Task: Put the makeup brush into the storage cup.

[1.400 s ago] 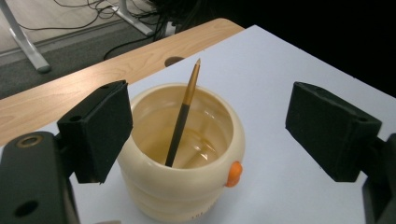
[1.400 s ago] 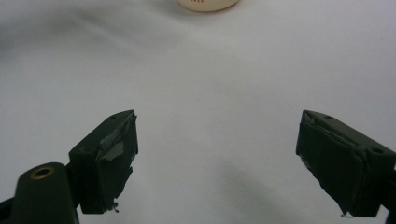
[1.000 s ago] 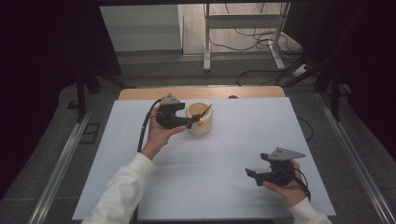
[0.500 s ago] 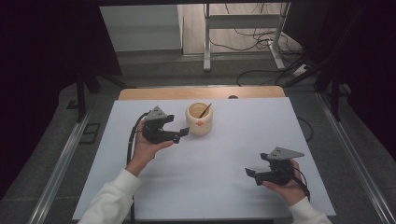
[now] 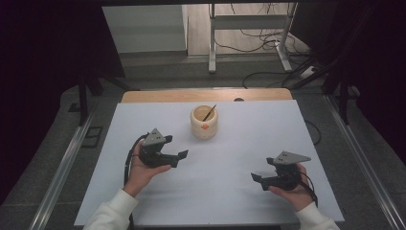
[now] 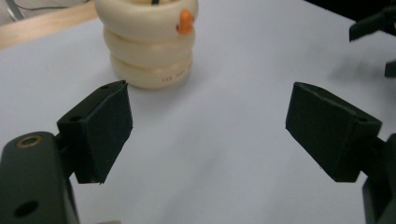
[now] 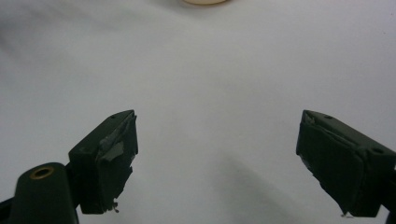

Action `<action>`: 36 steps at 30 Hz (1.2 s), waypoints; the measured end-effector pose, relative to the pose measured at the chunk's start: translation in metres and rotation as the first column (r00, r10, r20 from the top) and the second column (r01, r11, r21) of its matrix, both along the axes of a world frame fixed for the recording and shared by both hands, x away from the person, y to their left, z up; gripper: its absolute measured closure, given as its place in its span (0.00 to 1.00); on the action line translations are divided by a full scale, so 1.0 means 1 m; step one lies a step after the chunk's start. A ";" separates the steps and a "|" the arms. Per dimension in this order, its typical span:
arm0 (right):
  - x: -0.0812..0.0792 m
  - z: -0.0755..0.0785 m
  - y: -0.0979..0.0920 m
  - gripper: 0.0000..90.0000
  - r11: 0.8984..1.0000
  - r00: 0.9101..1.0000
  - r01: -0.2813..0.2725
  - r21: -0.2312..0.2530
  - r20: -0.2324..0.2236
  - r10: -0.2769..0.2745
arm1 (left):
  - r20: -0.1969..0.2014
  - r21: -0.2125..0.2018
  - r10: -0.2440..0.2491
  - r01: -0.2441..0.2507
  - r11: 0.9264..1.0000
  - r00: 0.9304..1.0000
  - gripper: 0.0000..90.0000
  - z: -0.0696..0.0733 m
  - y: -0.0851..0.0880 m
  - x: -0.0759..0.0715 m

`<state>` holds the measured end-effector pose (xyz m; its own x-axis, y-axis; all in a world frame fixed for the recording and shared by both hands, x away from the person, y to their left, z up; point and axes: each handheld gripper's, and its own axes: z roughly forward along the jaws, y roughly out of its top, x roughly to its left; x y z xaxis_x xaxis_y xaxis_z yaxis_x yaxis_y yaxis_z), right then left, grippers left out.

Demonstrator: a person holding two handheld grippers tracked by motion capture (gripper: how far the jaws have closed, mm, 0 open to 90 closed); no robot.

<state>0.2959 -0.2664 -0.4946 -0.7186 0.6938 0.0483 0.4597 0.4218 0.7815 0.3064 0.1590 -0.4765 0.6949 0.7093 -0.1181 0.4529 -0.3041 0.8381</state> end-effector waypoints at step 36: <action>0.000 -0.003 0.003 0.15 0.999 1.000 -0.029 -0.028 0.003 0.029 | -0.045 0.035 0.128 -0.127 0.991 0.991 0.15 -0.038 0.054 -0.057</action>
<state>0.2963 -0.2639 -0.4974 -0.7386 0.6736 0.0265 0.4440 0.4565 0.7710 0.2489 0.2128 -0.5147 0.5927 0.7959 -0.1238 0.5282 -0.2680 0.8057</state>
